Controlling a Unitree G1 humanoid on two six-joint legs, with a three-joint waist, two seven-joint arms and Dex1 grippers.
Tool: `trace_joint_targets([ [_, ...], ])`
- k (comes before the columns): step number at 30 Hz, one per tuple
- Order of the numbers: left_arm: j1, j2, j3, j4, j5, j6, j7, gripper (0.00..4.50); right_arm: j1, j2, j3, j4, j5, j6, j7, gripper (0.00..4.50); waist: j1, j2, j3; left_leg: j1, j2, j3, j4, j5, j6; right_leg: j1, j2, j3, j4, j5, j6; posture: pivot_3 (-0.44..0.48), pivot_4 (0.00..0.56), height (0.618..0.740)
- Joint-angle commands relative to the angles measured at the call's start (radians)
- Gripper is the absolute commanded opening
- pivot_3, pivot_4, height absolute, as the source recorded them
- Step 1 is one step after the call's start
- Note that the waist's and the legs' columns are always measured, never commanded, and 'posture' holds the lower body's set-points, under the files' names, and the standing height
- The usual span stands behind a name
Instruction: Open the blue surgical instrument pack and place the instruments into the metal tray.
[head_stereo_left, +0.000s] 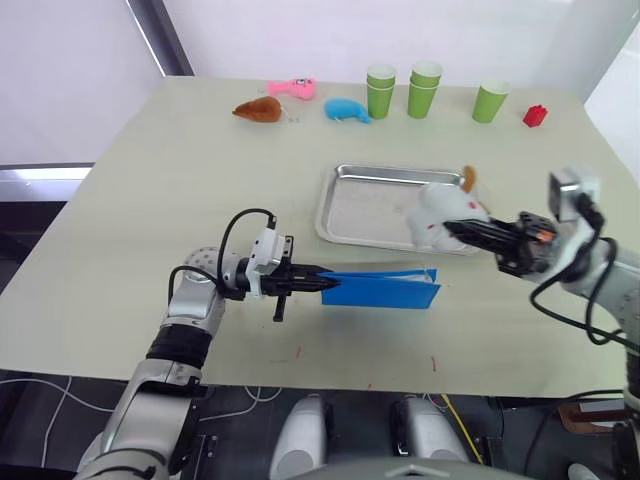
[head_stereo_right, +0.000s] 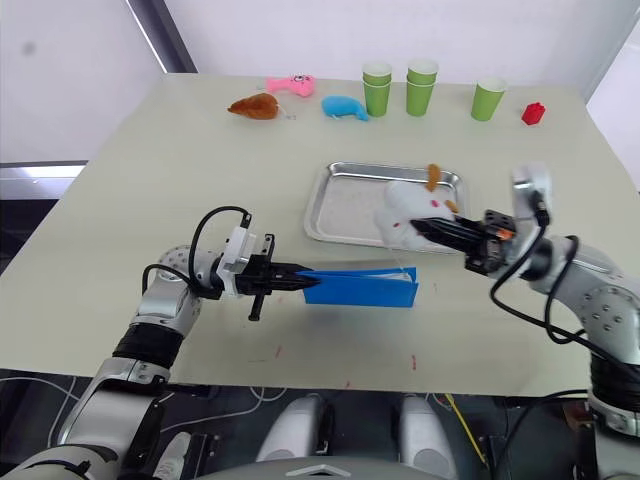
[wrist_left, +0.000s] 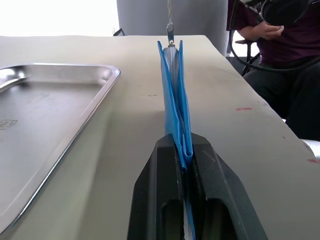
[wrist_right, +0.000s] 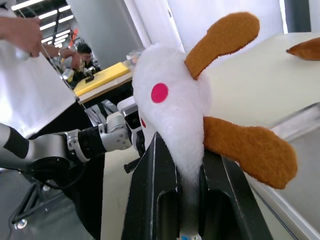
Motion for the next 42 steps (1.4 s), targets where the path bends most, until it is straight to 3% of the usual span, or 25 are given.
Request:
trace_joint_targets([
  [1,0.006,0.01,-0.031,0.045,0.049,-0.013,-0.047,0.0,-0.063,0.032,0.086,-0.032,-0.063,-0.047,0.007,0.02,-0.002,0.0,0.0,0.0,0.0,0.0,0.0,0.0,0.0,0.0,0.0,0.0,0.0,0.0,0.0,0.0,0.15,0.74],
  [8,-0.009,0.008,-0.035,0.062,0.051,-0.021,-0.047,0.0,-0.16,0.117,0.306,0.019,-0.278,-0.175,0.067,0.02,-0.007,0.0,0.0,0.0,0.0,-0.001,0.0,0.0,0.0,0.0,0.0,-0.001,0.001,0.0,0.0,0.0,0.15,0.74],
  [13,-0.024,0.0,-0.034,0.068,0.049,-0.011,-0.043,0.0,-0.219,0.192,0.433,0.086,-0.483,-0.37,0.091,0.02,-0.004,0.0,0.0,0.0,0.0,-0.002,0.0,0.0,0.0,0.0,0.001,-0.002,0.001,0.0,0.0,0.0,0.15,0.74],
  [19,-0.027,-0.001,-0.036,0.072,0.052,-0.009,-0.046,0.0,-0.254,0.312,0.447,0.08,-0.482,-0.43,0.104,0.02,-0.007,0.0,0.0,0.0,0.0,-0.002,0.0,0.0,0.0,-0.001,0.001,-0.002,0.001,0.0,0.0,0.0,0.15,0.74],
  [22,-0.027,-0.001,-0.036,0.073,0.054,-0.012,-0.045,0.0,-0.206,0.274,0.484,0.042,-0.52,-0.463,0.162,0.02,-0.005,0.0,0.0,0.0,0.0,-0.003,0.0,0.0,0.0,0.0,0.001,-0.003,0.001,0.0,0.0,0.0,0.15,0.74],
  [28,-0.023,-0.004,-0.037,0.076,0.058,-0.019,-0.045,0.0,-0.144,0.264,0.527,0.006,-0.611,-0.54,0.146,0.02,-0.007,0.0,0.0,0.0,0.0,-0.003,0.0,0.0,0.0,0.0,0.0,-0.003,0.001,0.0,0.0,0.0,0.15,0.74],
  [33,-0.02,-0.011,-0.043,0.072,0.06,-0.019,-0.045,0.0,-0.2,0.385,0.512,0.027,-0.612,-0.582,0.067,0.02,-0.007,0.0,0.0,0.0,0.0,-0.003,0.0,0.0,0.0,0.0,0.001,-0.003,0.001,0.0,-0.001,0.0,0.15,0.74],
  [42,-0.027,-0.011,-0.045,0.072,0.06,-0.018,-0.047,0.0,-0.16,0.312,0.58,0.101,-0.746,-0.698,0.154,0.02,-0.005,0.0,0.0,0.0,0.0,-0.003,0.0,0.0,0.0,0.0,0.0,-0.004,0.0,0.0,-0.001,0.0,0.15,0.74],
])
